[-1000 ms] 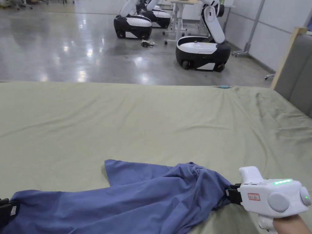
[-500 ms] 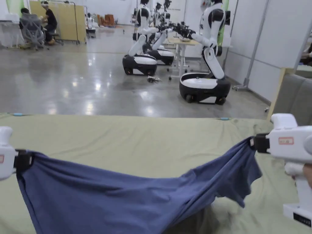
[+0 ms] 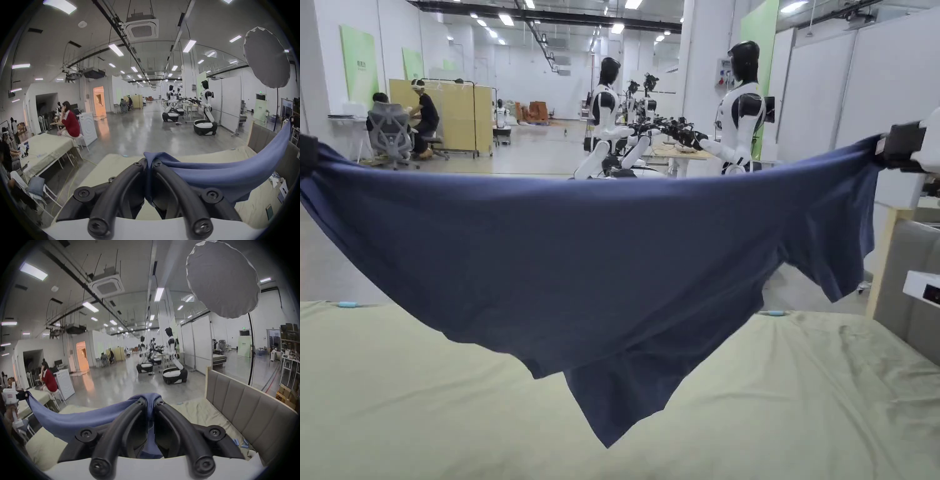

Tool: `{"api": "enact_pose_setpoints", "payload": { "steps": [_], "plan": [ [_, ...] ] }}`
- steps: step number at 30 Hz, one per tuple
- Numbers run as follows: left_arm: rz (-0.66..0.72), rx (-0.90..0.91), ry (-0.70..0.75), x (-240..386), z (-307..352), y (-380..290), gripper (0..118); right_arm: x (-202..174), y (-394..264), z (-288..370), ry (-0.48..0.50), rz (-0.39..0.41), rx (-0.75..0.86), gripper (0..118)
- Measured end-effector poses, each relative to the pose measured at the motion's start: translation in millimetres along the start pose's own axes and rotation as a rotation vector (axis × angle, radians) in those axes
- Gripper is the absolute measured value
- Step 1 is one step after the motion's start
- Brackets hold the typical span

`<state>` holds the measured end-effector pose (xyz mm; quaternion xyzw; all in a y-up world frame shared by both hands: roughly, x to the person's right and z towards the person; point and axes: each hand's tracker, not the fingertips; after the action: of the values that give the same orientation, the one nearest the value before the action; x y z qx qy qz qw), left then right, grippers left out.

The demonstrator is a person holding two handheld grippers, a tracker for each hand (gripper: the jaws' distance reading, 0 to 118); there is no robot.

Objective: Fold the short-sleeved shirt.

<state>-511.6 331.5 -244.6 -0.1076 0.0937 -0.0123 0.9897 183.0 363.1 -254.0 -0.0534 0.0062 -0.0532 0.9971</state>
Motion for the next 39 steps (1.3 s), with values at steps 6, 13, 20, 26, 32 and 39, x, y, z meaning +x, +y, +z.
{"api": "enact_pose_setpoints", "payload": {
  "steps": [6, 13, 20, 26, 32, 39],
  "plan": [
    [0.043, -0.010, -0.022, 1.6, -45.2, -21.2, 6, 0.3, -29.0, -44.6, -0.013, -0.019, -0.026, 7],
    [0.105, -0.091, -0.029, 18.5, -77.8, -108.3, 6, 12.2, -112.1, -71.1, -0.016, -0.055, -0.094, 7],
    [0.100, -0.160, -0.072, 16.8, -42.6, -160.9, 6, 30.0, -141.6, -31.3, -0.019, -0.054, -0.168, 7],
    [0.072, -0.271, -0.155, 17.3, 49.8, -234.3, 6, 52.5, -201.2, 53.8, -0.021, 0.032, -0.307, 7],
    [0.007, -0.423, -0.233, -1.0, 154.1, -333.1, 6, 77.4, -297.5, 153.5, 0.048, 0.079, -0.482, 7],
    [0.028, -0.626, -0.214, -16.1, 225.9, -457.1, 6, 88.3, -423.1, 237.6, 0.068, 0.143, -0.687, 7]
  ]
}}
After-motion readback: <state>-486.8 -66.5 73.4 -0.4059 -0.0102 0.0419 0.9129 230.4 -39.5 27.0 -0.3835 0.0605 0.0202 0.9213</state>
